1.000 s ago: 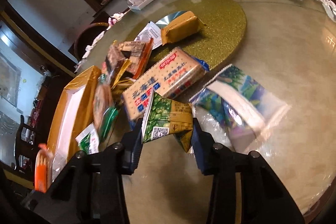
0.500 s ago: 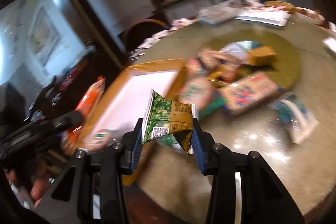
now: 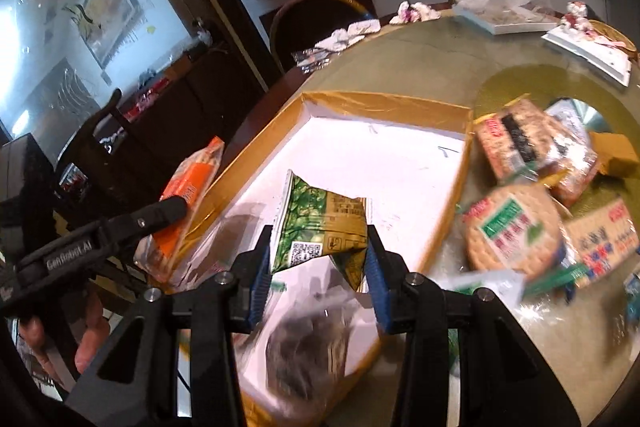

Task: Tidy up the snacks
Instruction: 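Carry the orange cracker pack into the box with left gripper while right carries a green bag, then release both packs in the box and grasp the green-white snack bag with the left gripper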

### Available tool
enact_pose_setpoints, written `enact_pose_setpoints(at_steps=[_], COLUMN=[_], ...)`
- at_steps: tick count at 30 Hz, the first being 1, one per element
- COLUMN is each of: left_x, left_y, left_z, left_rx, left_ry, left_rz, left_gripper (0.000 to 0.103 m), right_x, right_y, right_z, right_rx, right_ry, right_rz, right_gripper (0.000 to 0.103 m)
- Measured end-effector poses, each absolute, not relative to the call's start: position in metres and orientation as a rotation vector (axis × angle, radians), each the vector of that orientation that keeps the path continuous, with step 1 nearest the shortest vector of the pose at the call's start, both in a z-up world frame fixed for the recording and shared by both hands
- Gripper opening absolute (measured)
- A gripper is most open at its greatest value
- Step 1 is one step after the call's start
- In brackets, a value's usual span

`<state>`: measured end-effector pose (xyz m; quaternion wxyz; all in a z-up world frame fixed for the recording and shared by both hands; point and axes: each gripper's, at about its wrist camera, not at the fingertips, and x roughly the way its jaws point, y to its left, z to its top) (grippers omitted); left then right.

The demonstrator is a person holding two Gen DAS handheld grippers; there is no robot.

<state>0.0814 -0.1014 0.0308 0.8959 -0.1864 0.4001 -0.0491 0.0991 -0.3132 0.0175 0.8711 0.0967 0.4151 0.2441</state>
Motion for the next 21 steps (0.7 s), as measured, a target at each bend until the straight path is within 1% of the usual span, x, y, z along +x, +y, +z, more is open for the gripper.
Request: enact_pose_setpoints(at_steps=[5,15,19,21], left_x=[0.089,0.102,0.107,0.106], left_y=[-0.101,-0.111,-0.112,-0.113], left_z=[0.016,-0.005,-0.013,-0.012], left_rx=[-0.376,-0.264,-0.230,-0.223], left_ry=[0.866,0.944,0.981,0.975], left_rz=[-0.094,-0.057,-0.045,-0.052], left_gripper=[0.052,0.052,0.053,0.054], right_x=[0.115,0.125,0.125,0.125], right_y=[-0.293,-0.268,-0.267,-0.273], right_z=[0.000,-0.019,-0.023,-0.018], right_rx=[0.157,-0.002,-0.011,0.043], right_ry=[0.922,0.989,1.000,1.001], right_rz=[0.494,0.425,0.420,0.441], right_gripper=[0.044,0.046,0.047,0.048])
